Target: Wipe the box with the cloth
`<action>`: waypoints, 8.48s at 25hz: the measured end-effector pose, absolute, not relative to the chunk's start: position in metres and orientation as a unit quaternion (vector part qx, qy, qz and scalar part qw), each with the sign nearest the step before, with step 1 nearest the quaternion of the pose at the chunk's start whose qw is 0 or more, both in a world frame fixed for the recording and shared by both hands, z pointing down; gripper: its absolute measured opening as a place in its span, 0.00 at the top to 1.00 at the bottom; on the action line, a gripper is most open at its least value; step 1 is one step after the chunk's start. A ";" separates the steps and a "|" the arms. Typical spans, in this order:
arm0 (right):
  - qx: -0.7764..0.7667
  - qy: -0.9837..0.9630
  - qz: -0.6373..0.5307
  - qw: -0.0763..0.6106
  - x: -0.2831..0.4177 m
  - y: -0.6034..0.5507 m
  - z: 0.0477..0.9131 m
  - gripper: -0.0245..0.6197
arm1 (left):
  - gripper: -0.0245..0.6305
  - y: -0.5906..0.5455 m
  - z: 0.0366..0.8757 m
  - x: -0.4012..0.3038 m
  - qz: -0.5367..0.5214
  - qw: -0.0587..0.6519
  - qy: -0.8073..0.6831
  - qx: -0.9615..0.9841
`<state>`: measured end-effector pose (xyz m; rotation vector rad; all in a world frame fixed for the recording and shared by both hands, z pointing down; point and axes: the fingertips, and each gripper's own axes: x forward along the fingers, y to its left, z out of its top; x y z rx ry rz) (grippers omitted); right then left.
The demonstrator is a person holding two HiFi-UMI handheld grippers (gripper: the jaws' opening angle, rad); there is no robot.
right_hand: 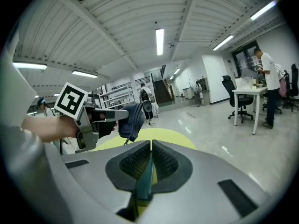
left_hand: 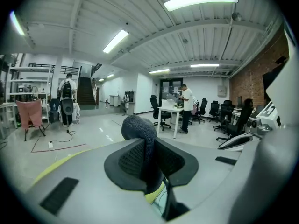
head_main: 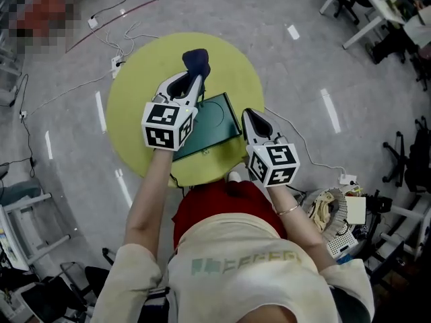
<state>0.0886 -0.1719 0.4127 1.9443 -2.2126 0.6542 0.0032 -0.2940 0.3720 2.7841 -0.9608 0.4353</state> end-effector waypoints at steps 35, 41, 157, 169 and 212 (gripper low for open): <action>0.703 -0.655 0.268 0.073 0.114 -0.160 0.446 0.90 | 0.85 -0.266 0.488 0.059 0.344 0.061 -0.056 0.935; 0.683 -0.675 0.266 0.081 0.095 -0.163 0.447 0.90 | 0.85 -0.261 0.487 0.034 0.358 0.061 -0.061 0.930; 0.445 -0.860 0.210 0.136 -0.011 -0.034 0.445 0.90 | 0.85 -0.026 0.507 -0.173 0.243 0.309 -0.492 0.777; 0.459 -0.852 0.211 0.138 -0.008 -0.029 0.446 0.90 | 0.85 -0.027 0.520 -0.164 0.256 0.334 -0.486 0.766; 0.623 -0.734 0.249 0.107 0.132 -0.008 0.463 0.90 | 0.85 -0.065 0.513 0.055 0.321 0.267 -0.269 0.868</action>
